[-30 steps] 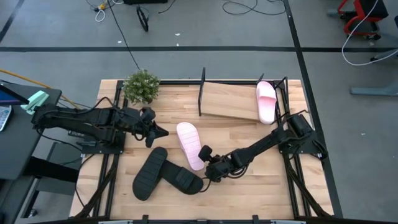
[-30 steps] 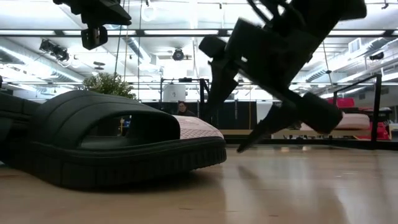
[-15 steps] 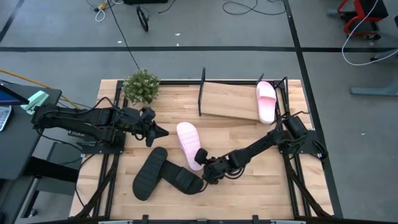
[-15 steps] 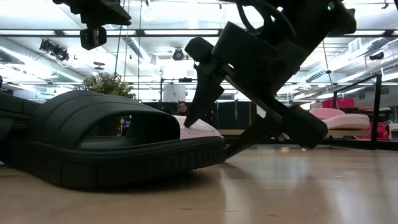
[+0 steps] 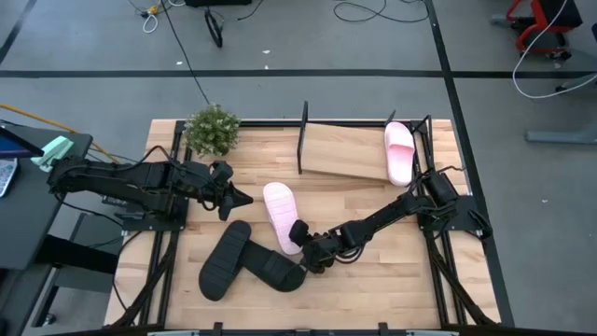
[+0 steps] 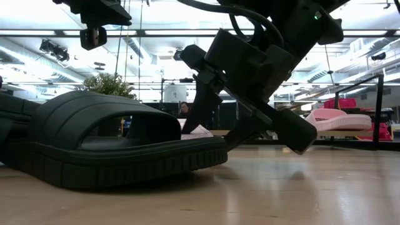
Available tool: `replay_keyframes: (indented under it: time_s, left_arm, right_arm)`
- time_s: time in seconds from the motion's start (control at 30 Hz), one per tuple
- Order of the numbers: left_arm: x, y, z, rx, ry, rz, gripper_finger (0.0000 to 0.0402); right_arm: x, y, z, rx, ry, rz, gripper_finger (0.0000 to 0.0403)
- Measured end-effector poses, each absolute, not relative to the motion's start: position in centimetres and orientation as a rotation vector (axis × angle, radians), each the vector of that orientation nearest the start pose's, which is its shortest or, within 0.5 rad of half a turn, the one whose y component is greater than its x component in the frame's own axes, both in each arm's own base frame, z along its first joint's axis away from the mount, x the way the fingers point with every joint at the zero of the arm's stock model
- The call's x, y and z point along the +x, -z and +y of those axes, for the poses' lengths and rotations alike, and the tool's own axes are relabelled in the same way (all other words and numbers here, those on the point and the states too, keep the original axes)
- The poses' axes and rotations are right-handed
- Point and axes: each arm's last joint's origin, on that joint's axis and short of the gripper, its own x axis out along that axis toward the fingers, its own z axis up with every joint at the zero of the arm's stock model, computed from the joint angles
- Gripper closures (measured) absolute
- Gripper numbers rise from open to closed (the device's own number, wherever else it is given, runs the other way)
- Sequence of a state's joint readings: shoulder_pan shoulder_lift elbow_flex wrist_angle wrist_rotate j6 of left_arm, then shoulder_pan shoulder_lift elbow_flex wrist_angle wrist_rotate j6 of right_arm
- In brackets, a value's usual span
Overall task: Pick and place slides into the shelf
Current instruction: Put the pink slide on the shelf
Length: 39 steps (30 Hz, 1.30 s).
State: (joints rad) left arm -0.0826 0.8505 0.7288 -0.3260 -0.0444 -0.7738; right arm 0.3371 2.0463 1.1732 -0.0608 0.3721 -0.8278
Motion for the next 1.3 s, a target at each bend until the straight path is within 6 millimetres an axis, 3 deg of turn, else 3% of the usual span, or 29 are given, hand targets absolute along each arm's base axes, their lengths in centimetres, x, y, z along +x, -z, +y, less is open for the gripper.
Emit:
replay_keyframes:
  time_s: [0.23, 0.4, 0.6, 0.8, 1.03, 1.17, 1.3]
  left_arm:
    - [18.3, -29.0, -1.4, -0.722, -0.135, 0.439, 0.0369]
    - [18.3, -29.0, -1.4, -0.707, -0.133, 0.438, 0.0365]
    - [18.3, -29.0, -1.3, -0.704, -0.138, 0.435, 0.0362]
    - [18.3, -29.0, -1.3, -0.684, -0.148, 0.431, 0.037]
    - [18.3, -29.0, -1.2, -0.674, -0.172, 0.42, 0.0365]
    - [18.3, -29.0, -1.2, -0.67, -0.172, 0.421, 0.0359]
    - [18.3, -29.0, -1.2, -0.668, -0.177, 0.419, 0.0359]
  right_arm:
    - [38.0, -11.6, 12.2, -1.087, -0.333, 0.869, 0.0302]
    - [38.1, -13.5, 11.9, -1.097, -0.235, 0.888, 0.0316]
    - [38.0, -17.8, 11.8, -1.082, -0.168, 0.875, 0.0341]
    - [37.3, -23.4, 13.0, -1.056, -0.127, 0.778, 0.0345]
    - [35.8, -30.8, 14.1, -0.81, 0.037, 0.674, 0.0348]
    - [34.4, -34.1, 14.6, -0.67, 0.098, 0.639, 0.035]
    - [32.7, -36.9, 15.5, -0.65, 0.163, 0.617, 0.035]
